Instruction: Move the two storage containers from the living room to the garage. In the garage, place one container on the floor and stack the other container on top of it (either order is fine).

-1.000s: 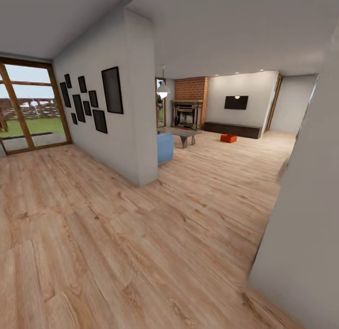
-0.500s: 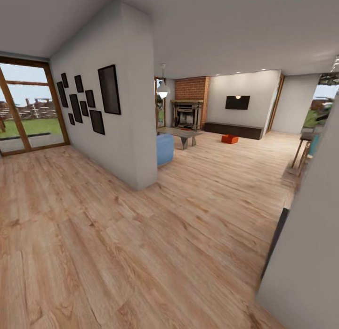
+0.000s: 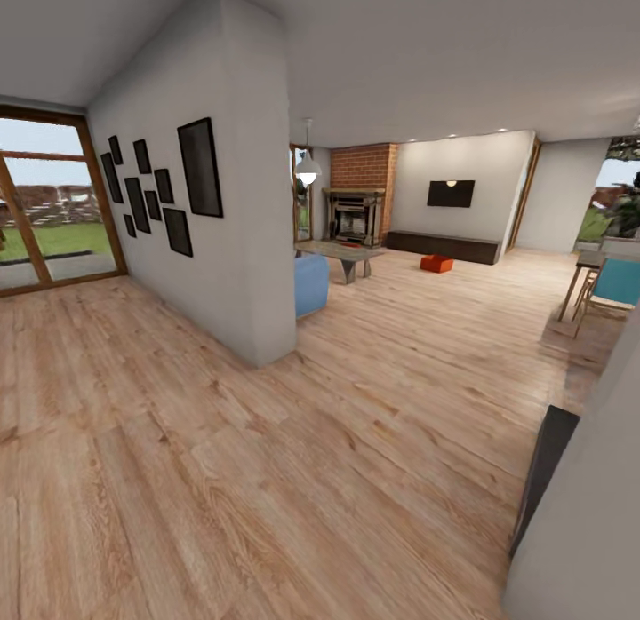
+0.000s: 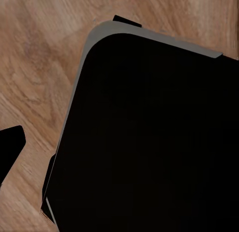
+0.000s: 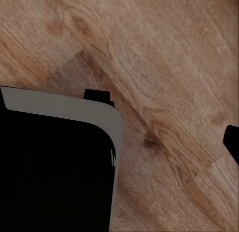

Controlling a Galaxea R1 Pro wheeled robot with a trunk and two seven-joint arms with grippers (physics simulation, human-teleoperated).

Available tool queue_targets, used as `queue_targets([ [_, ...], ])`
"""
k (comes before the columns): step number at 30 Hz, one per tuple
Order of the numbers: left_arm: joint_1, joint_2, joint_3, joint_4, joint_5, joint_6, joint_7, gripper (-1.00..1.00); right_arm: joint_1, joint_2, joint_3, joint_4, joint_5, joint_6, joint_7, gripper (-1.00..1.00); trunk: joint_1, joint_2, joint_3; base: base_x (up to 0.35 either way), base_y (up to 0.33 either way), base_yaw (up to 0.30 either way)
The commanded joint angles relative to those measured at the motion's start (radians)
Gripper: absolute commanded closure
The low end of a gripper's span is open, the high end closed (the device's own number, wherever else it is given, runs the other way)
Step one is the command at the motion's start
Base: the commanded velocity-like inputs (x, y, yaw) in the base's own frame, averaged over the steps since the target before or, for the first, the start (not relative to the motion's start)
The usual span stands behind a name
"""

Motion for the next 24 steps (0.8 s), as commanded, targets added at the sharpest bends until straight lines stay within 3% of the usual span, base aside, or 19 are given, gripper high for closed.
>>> queue_targets([
  [1,0.000,0.000,0.000,0.000,0.003,-0.002,0.001,-1.00,-0.001,0.000,0.009,0.003,-0.010,-0.006,0.000,-1.00,0.001,0.000,-0.001,0.325,0.000,0.000],
  [24,0.000,0.000,0.000,0.000,0.003,-0.001,0.001,-1.00,-0.001,0.000,0.004,0.003,-0.021,-0.006,-0.001,-1.00,0.001,0.000,-0.001,0.325,0.000,0.000],
])
